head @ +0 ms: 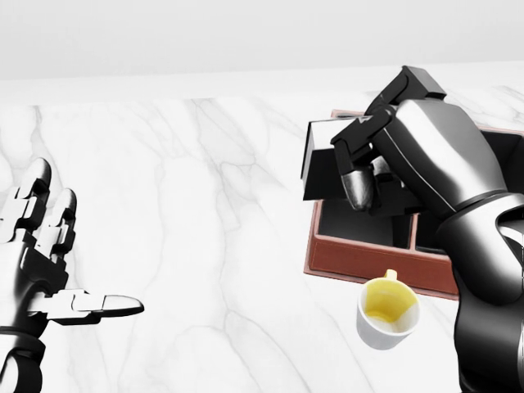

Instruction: Pick up the book and place it in the caddy.

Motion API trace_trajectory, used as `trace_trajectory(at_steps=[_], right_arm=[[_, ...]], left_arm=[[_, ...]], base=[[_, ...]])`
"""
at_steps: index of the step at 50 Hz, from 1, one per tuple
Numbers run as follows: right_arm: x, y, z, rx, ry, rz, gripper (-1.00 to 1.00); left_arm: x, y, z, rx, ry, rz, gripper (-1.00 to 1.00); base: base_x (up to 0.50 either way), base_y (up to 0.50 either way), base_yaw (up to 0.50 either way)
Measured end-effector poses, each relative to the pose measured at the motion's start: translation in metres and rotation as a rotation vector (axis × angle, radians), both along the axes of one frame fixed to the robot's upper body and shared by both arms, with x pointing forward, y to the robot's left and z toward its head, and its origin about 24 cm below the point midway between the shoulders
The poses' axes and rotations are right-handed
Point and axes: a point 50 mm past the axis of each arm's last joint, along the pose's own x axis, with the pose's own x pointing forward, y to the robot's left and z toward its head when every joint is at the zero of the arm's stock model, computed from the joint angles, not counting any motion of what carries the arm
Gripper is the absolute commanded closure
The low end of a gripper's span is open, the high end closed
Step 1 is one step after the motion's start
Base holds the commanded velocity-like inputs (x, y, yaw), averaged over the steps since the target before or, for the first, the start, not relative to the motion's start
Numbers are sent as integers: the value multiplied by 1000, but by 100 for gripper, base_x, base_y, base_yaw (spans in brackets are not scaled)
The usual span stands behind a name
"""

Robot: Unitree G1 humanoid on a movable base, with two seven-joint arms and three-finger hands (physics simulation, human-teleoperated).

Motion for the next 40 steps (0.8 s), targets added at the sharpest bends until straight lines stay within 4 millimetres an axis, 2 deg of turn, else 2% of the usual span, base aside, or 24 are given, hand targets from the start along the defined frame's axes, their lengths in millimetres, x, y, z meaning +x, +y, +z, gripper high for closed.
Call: trace_trajectory(at_steps=[17,40], right_arm=[[0,-25,0,-4,-4,-73,100],[2,-56,-15,7,39,-189,100]], left_arm=[[-1,-3,0,8,0,-3,-100],[-1,-4,-2,11,8,-3,-100]], base=[[0,0,0],[0,0,0]])
